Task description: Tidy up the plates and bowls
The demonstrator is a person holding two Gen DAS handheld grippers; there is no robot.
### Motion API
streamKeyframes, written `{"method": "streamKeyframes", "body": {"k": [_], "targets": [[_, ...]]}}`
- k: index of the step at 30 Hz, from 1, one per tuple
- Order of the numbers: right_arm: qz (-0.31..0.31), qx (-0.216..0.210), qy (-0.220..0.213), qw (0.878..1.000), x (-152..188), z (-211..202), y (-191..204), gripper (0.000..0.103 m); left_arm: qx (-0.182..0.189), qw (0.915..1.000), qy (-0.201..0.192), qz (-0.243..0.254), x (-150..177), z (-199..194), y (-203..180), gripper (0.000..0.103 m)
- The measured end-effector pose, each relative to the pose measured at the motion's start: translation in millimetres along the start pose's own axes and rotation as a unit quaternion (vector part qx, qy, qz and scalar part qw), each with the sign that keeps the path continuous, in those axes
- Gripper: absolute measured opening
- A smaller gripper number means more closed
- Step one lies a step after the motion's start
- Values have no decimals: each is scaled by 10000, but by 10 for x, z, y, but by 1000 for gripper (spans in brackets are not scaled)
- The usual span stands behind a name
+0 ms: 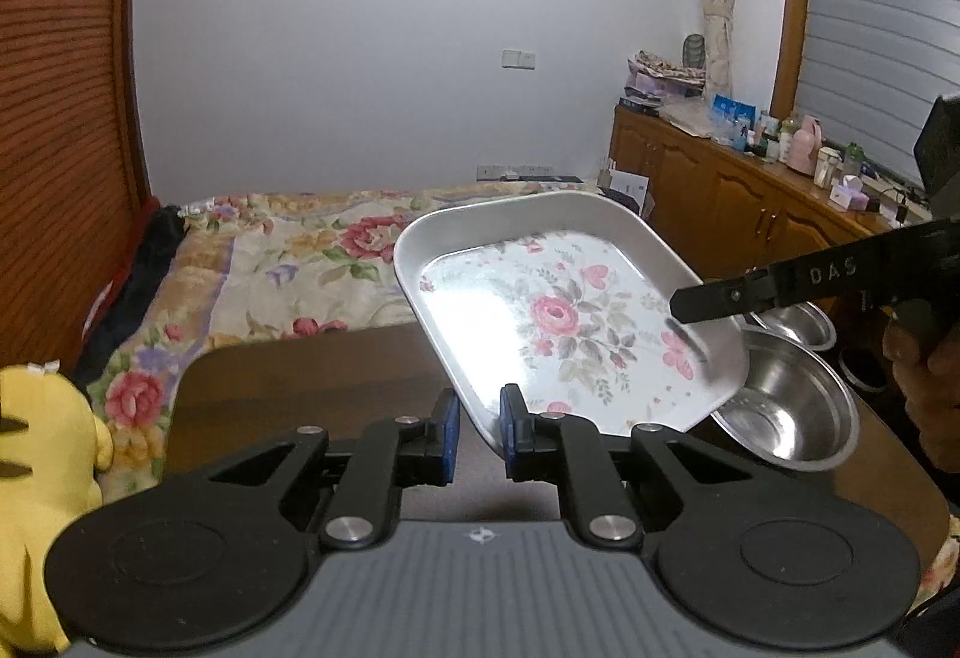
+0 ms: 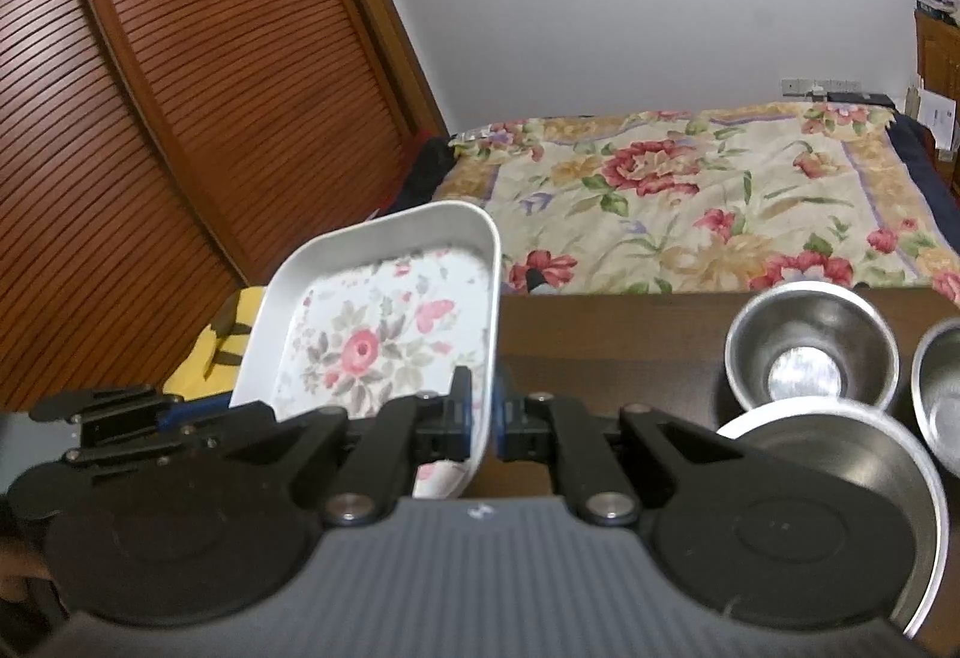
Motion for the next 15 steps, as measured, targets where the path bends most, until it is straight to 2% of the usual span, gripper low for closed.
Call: {"method": "streamKeyframes", "body": {"k": [5, 15], "targets": [[64, -78, 169, 9998, 224, 3, -10, 8, -106, 9999, 41, 104, 199, -111, -86, 16], [-69, -249, 361, 9990, 568, -55, 123, 8, 8, 9999, 101, -131, 511, -333, -28, 16]]}}
Point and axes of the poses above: each gripper's, at about its wrist camera, not at the fingertips, and z roughly the way its jaws point, y to its left, x to its underside, the point moved 5 cm from there along z, roughly the way its jaws point, and after that the axes turned 6 degrees about -x, right-handed, at the moved point
